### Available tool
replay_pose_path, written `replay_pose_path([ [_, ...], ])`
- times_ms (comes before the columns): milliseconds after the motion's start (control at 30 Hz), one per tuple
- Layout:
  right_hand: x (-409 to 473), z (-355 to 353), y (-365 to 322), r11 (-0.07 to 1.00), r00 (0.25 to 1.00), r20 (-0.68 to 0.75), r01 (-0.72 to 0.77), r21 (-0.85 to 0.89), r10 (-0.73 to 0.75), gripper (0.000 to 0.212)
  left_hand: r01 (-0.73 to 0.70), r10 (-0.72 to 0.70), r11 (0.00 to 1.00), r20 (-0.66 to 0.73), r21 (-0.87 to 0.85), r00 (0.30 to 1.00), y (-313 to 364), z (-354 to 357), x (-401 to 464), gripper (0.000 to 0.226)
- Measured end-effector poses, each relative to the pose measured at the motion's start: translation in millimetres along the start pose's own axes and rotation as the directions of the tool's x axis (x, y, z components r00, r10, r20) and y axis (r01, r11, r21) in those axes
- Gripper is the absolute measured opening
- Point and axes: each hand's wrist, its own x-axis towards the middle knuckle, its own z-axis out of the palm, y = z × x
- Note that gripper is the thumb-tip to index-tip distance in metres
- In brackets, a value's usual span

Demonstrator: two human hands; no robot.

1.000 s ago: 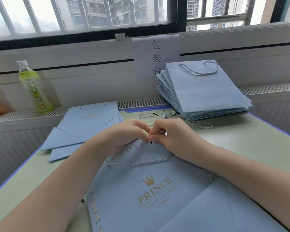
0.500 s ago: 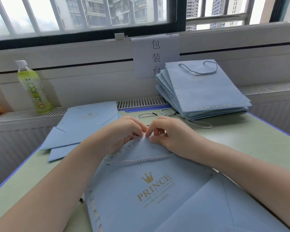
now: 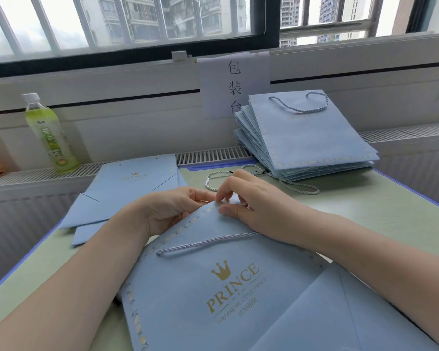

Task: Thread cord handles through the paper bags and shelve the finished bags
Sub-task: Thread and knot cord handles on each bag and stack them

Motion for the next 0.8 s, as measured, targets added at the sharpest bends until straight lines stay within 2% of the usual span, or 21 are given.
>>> replay_pose_path([
  [133, -0.5, 1.3, -0.3, 1.0, 1.0, 0.026, 0.001, -0.02, 0.0, 0.02, 0.05, -0.051, 0.991, 0.0, 0.123, 0.999, 0.7, 1.7, 1.8, 0.028],
  [300, -1.2, -3.3, 1.7, 0.993, 0.991, 0.104, -0.08, -0.081, 0.088, 0.023, 0.065, -0.031, 0.981, -0.182, 0.184, 0.983, 3.9, 8.8, 1.5, 0.02],
  [367, -0.1, -6.9, 2.5, 0.993, 0.99, 0.077, -0.122, 0.004, 0.121, 0.016, 0.037, 0.006, 0.981, -0.222, 0.188, 0.975, 5.3, 11.8, 1.4, 0.022],
  [400, 1.1, -9.3, 2.0, 0.977, 0.987, 0.049, -0.16, 0.14, 0.154, 0.011, 0.024, 0.02, 0.981, -0.229, 0.191, 0.973, 6.4, 13.7, 1.0, 0.02],
  [433, 2.4, -12.9, 1.3, 0.926, 0.978, 0.021, -0.203, 0.318, 0.207, 0.009, 0.017, 0.028, 0.982, -0.227, 0.19, 0.973, 7.7, 15.3, 0.1, 0.014],
  [467, 3.8, -17.1, 0.4, 0.831, 0.962, -0.006, -0.231, 0.507, 0.272, 0.009, 0.007, 0.034, 0.98, -0.206, 0.197, 0.978, 9.3, 17.1, -0.8, 0.013],
  [500, 5.2, -21.3, 0.0, 0.699, 0.94, -0.035, -0.226, 0.679, 0.339, 0.01, 0.0, 0.036, 0.979, -0.175, 0.204, 0.984, 9.9, 17.5, -1.4, 0.023],
  [567, 7.3, -30.2, 1.1, 0.475, 0.87, -0.127, -0.134, 0.87, 0.477, 0.016, -0.012, 0.032, 0.974, -0.085, 0.226, 0.996, 12.1, 17.6, -4.2, 0.032],
  [600, 8.0, -34.5, 2.8, 0.422, 0.82, -0.171, -0.093, 0.902, 0.546, 0.019, -0.025, 0.036, 0.969, -0.042, 0.246, 0.998, 12.9, 18.8, -5.7, 0.028],
  [667, 8.8, -40.5, 6.6, 0.349, 0.728, -0.216, -0.034, 0.936, 0.651, 0.023, -0.053, 0.067, 0.956, -0.04, 0.287, 0.997, 13.6, 20.7, -7.1, 0.017],
  [733, 9.2, -42.1, 8.9, 0.302, 0.664, -0.236, 0.017, 0.953, 0.709, 0.025, -0.08, 0.14, 0.924, -0.136, 0.374, 0.981, 15.3, 22.9, -6.6, 0.011],
  [800, 8.5, -41.2, 7.7, 0.378, 0.643, -0.313, 0.038, 0.925, 0.699, 0.025, -0.079, 0.258, 0.837, -0.263, 0.541, 0.93, 17.2, 22.4, -4.8, 0.007],
])
